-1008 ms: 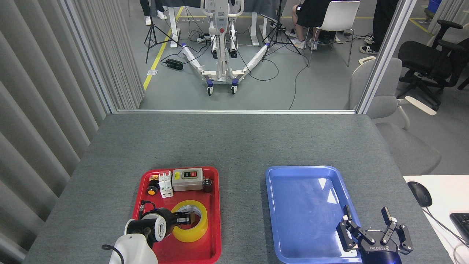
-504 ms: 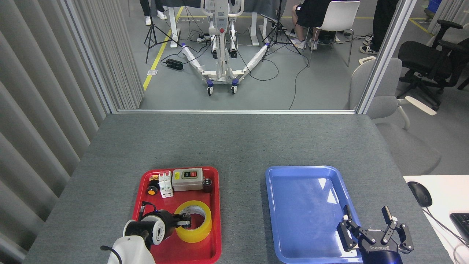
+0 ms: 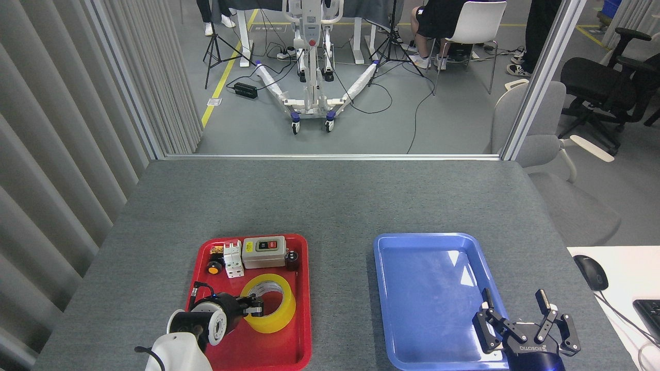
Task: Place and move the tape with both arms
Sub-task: 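Lift the tape roll with the left gripper and carry it toward the blue tray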
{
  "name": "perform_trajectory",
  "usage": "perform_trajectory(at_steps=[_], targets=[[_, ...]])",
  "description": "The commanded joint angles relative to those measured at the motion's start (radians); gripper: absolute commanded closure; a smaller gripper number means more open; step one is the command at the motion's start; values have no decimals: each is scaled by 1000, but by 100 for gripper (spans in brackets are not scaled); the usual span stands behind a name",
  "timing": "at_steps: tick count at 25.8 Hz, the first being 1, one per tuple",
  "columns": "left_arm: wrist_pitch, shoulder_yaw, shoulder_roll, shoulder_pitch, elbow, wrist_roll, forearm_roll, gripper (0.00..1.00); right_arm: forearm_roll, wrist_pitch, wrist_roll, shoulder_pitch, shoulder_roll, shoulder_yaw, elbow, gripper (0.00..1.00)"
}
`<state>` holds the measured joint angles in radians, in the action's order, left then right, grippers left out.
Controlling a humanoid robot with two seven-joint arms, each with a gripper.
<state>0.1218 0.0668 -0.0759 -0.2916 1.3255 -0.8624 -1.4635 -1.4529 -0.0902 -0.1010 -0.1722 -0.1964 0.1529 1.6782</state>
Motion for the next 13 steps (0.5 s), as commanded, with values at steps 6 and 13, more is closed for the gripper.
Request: perform_trajectory(at_steps=[6,13], targets=[[-154,90,16,74,144,20,654,100,-1,1,1,0,9,0,0,0],[125,-39,137,190,218,-199,1422,100,-1,-5,0,2,-5,0,0,0]])
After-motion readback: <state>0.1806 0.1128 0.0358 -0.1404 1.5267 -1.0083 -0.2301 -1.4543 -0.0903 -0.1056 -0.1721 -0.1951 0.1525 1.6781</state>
